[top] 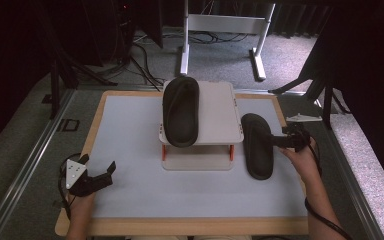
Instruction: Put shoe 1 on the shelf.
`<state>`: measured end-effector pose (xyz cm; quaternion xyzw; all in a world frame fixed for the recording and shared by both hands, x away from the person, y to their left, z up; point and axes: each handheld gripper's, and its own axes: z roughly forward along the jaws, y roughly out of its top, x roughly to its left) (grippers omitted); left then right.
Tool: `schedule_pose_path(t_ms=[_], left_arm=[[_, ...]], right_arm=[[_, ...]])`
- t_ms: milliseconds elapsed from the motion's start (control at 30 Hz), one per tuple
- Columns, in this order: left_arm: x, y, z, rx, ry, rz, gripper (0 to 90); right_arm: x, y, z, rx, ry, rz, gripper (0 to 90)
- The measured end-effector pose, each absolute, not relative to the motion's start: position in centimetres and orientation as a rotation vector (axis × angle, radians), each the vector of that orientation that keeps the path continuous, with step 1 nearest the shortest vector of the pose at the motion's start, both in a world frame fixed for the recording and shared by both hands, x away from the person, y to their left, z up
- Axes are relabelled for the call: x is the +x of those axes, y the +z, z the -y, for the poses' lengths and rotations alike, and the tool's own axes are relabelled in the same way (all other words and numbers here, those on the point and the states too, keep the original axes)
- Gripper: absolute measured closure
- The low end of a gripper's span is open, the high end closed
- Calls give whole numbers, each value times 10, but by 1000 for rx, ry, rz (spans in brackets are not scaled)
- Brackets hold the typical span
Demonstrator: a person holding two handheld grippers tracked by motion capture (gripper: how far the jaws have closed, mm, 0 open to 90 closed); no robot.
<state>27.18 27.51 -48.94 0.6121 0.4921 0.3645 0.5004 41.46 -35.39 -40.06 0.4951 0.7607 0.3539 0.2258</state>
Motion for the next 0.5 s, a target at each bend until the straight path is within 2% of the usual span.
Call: schedule_pose_path(t_ms=[233, 500], left_arm=[[272, -489, -275, 1480, 878, -1186, 8], [271, -489, -275, 1481, 873, -1180, 8]], right_arm=[[428, -397, 348, 1396, 916, -2147, 246], [445, -393, 342, 1414, 869, -2195, 252]])
